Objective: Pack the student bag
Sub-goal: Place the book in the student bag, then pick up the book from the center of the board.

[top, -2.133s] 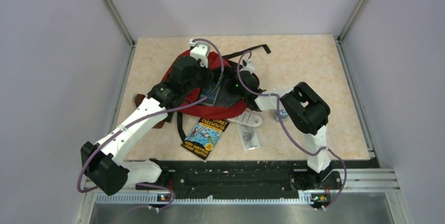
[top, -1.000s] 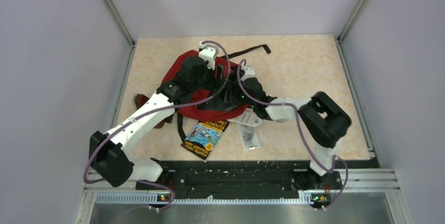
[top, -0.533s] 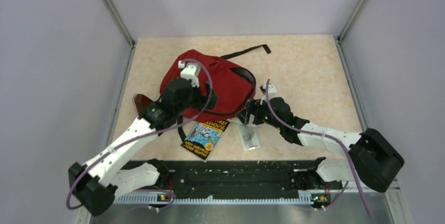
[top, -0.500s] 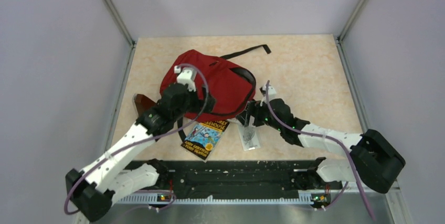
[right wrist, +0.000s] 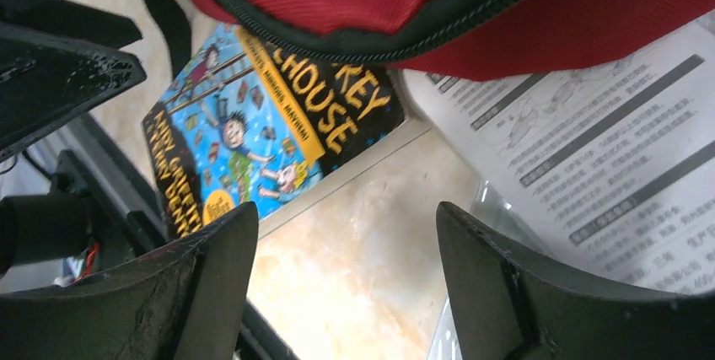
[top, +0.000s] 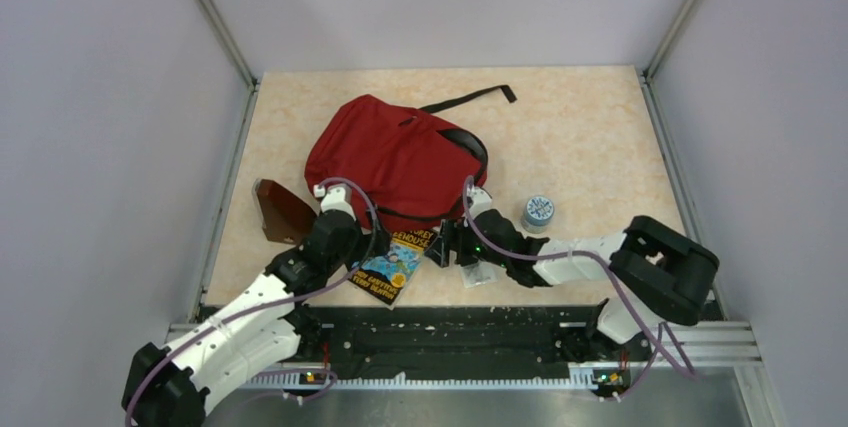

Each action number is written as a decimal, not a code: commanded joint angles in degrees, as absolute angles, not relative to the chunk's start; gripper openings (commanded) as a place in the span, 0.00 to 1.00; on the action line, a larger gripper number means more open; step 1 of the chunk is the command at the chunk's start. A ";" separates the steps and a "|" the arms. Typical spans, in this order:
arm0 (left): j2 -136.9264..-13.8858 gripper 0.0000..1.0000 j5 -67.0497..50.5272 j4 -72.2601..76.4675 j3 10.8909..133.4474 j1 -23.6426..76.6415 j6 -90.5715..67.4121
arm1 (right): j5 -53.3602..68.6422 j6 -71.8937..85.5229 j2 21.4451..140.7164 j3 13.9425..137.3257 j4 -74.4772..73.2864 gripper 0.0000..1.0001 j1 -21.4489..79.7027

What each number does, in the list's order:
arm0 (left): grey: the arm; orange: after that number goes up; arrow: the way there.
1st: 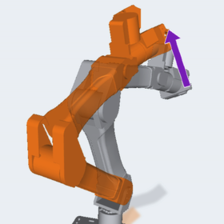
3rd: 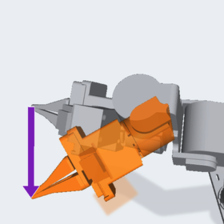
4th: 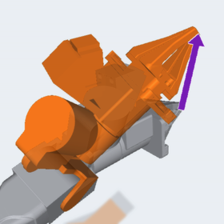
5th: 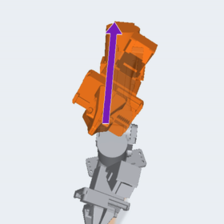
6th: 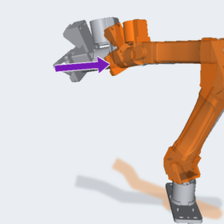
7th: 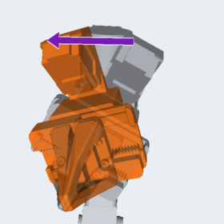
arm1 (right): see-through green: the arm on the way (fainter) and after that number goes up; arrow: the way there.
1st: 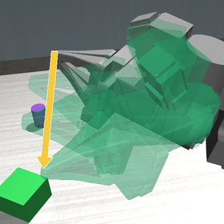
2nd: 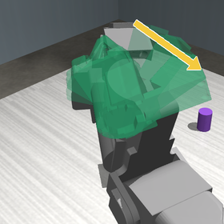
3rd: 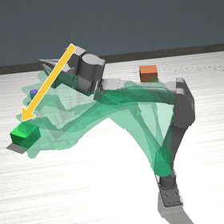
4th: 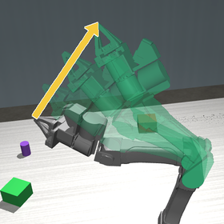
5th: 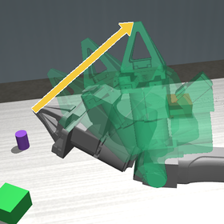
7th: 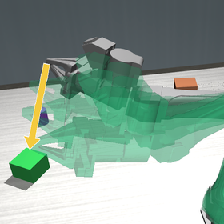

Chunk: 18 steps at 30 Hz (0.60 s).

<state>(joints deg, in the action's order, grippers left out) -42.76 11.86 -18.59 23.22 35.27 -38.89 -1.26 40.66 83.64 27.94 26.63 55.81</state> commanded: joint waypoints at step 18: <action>-53.87 0.95 2.36 -1.05 14.91 25.90 -39.93 | -4.49 39.95 100.92 37.80 39.32 0.71 56.44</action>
